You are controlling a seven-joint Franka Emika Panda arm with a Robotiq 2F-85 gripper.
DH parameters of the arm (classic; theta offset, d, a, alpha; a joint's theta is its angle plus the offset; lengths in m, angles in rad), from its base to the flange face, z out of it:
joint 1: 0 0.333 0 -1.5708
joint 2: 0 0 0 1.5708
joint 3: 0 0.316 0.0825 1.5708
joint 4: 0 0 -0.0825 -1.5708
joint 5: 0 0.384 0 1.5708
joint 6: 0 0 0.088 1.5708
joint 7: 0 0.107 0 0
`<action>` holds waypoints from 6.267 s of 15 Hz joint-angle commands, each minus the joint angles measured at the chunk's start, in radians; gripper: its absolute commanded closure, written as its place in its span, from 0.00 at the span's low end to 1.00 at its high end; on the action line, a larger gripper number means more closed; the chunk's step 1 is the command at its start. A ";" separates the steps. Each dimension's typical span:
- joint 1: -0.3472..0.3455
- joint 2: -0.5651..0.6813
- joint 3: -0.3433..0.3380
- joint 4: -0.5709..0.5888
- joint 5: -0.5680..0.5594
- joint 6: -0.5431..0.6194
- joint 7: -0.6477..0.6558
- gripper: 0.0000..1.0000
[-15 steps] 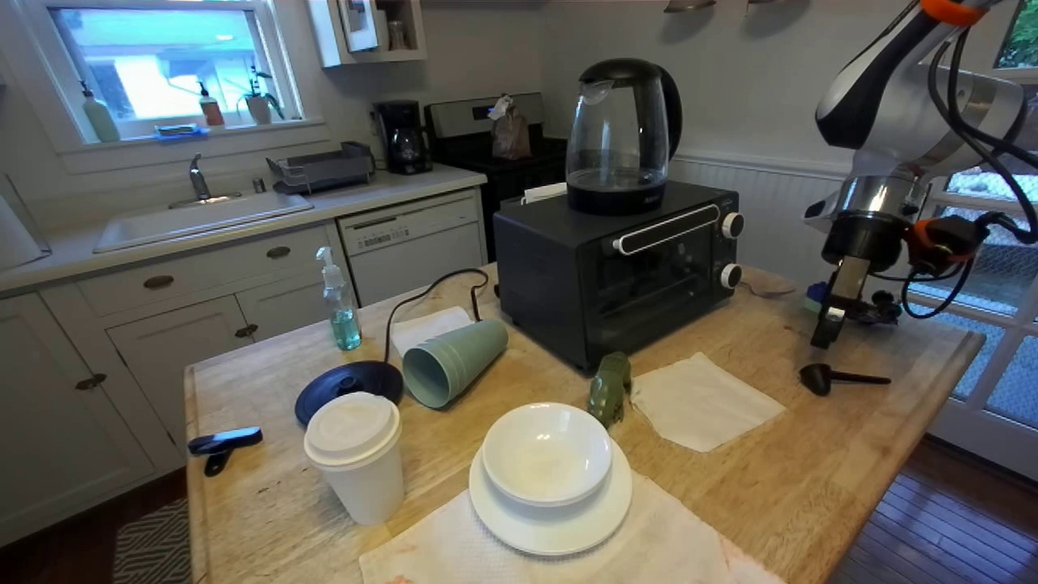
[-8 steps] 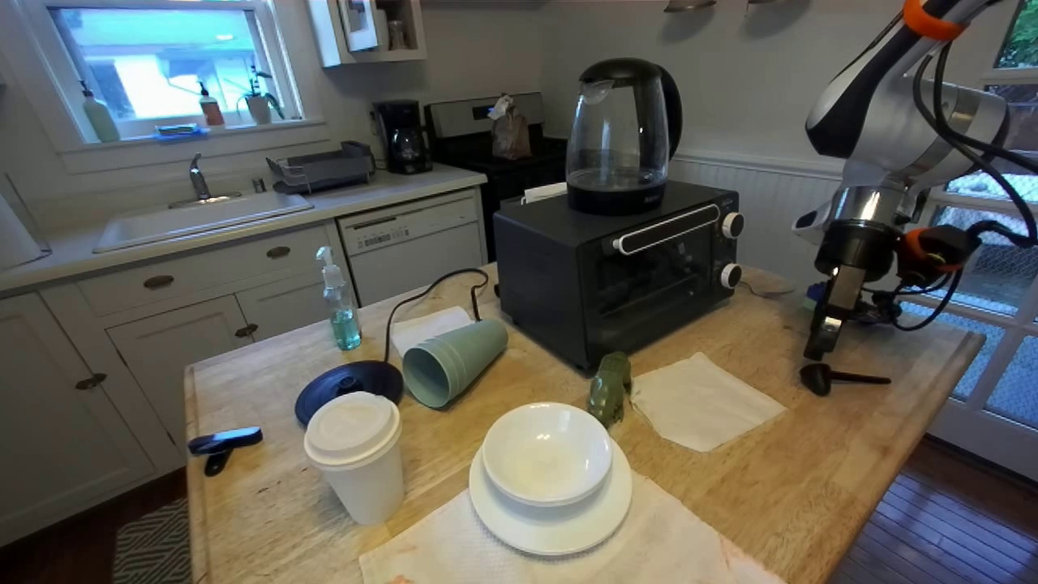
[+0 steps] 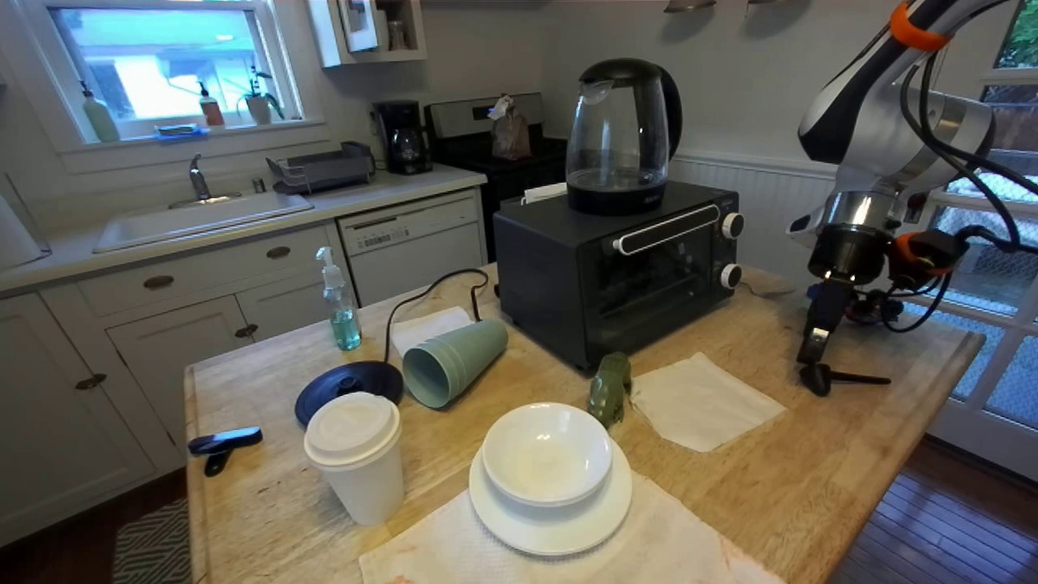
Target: Remove the small black measuring cup from the big black measuring cup
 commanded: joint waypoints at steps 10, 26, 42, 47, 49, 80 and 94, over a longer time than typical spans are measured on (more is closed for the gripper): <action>-0.014 0.038 0.008 0.041 0.025 -0.011 -0.019 0.83; -0.017 0.054 0.006 0.059 0.022 -0.005 -0.015 1.00; -0.038 0.046 0.013 0.064 0.028 -0.023 -0.027 0.40; -0.029 0.050 0.017 0.064 0.017 -0.028 -0.023 0.18; -0.028 0.052 0.018 0.066 0.015 -0.033 -0.024 0.21; -0.035 0.080 0.017 0.086 0.019 -0.042 -0.021 1.00; -0.041 0.105 0.020 0.145 0.124 -0.007 -0.009 1.00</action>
